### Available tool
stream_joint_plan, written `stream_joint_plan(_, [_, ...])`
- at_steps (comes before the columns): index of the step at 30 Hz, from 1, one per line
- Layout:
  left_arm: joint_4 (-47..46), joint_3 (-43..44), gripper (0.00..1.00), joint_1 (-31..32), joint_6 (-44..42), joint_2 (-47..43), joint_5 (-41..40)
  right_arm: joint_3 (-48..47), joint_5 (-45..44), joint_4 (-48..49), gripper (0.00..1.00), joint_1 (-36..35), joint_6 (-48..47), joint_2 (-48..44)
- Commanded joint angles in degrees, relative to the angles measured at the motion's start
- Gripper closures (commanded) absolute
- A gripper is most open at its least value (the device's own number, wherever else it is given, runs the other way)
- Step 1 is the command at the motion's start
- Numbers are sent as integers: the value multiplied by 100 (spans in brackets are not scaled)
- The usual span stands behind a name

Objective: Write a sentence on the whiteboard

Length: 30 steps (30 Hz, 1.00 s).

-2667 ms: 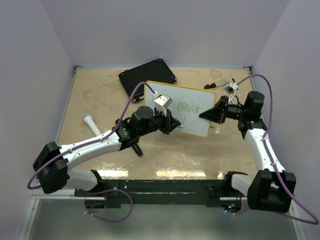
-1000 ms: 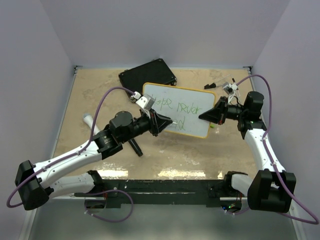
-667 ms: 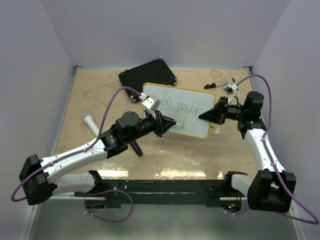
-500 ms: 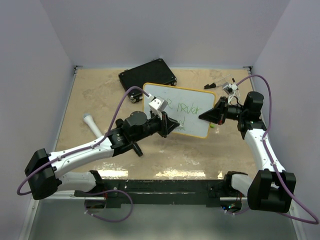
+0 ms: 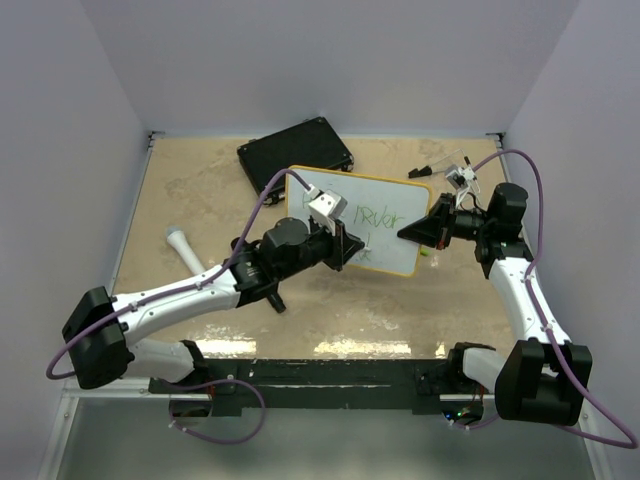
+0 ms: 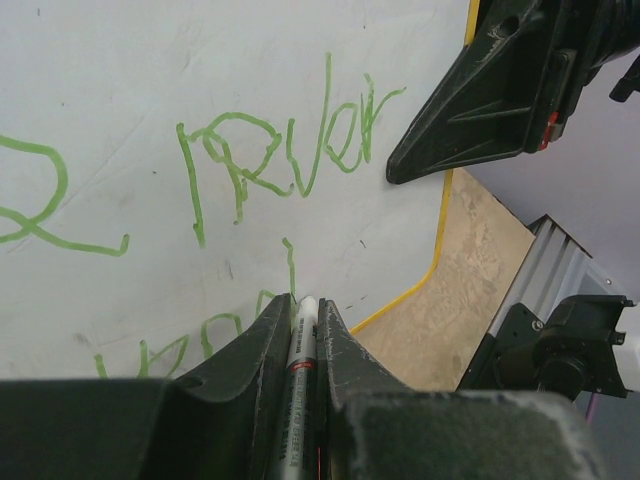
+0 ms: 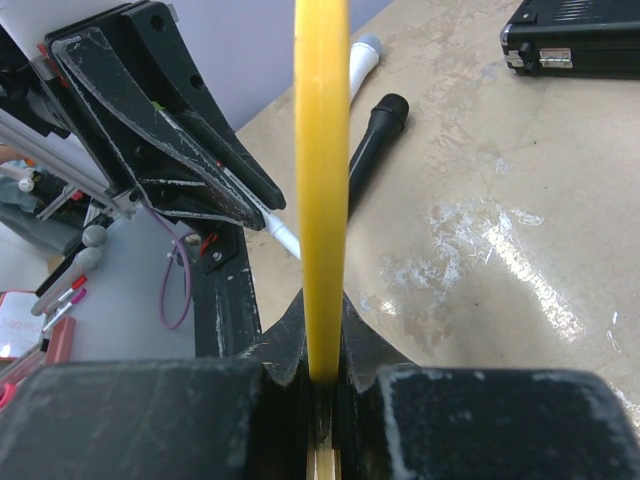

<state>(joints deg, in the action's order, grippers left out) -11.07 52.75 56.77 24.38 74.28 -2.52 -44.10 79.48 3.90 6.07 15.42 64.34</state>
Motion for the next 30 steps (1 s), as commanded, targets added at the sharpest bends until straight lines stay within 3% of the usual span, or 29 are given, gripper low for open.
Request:
stream_joint_plan(1, [-106,315,100,44,-118,51,-91,-55,305,278,100,17,75,-229])
stream_joint_plan(30, [-18,710,100,27,-285,333,-354,-55,322,278,100,17,84,-229])
